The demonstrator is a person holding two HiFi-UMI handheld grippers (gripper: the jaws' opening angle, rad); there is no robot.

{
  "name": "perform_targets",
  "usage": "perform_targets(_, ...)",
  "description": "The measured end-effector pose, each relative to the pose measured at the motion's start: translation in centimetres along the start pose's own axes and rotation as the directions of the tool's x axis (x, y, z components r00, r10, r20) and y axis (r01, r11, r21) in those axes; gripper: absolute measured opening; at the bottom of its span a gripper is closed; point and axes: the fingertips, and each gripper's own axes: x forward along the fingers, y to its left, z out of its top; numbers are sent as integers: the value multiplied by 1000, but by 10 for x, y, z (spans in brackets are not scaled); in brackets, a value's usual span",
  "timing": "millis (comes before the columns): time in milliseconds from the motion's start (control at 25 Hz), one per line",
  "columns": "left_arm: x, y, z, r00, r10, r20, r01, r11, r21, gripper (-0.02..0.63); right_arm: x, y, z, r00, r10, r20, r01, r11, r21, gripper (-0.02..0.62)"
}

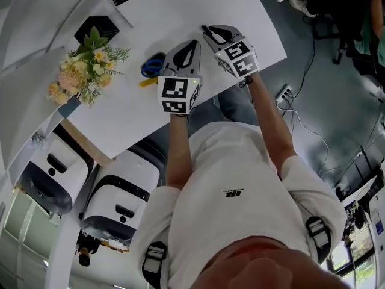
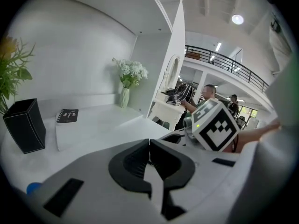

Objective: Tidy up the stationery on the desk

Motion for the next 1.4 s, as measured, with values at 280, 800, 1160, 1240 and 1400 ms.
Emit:
perform_targets(280,8,-1,0,1000,-4,-11,4,1000,-14,0,18,-4,-8,996,14,-92,-18,999,-41,72)
perform_targets(800,6,1,1,1000,3,-4,-3,1000,-24,0,31,-9,-16,988,3,-157,-14,997,-72,46)
perform_targets(1160,-10,-2,8,1000,3,23,-3,1000,-11,0,8,1,14,997,-15,-72,8,996,-88,44)
perform_targets(1240,-16,-2,9,999,6,32,-6,1000,-8,0,-1,6,24,999,-15,-40,11,996,-88,44)
perform_targets(1400,-32,1,12,998,21,53,-20,1000,-3,0,-18,17,46,999,-24,34,26,996,-85,44)
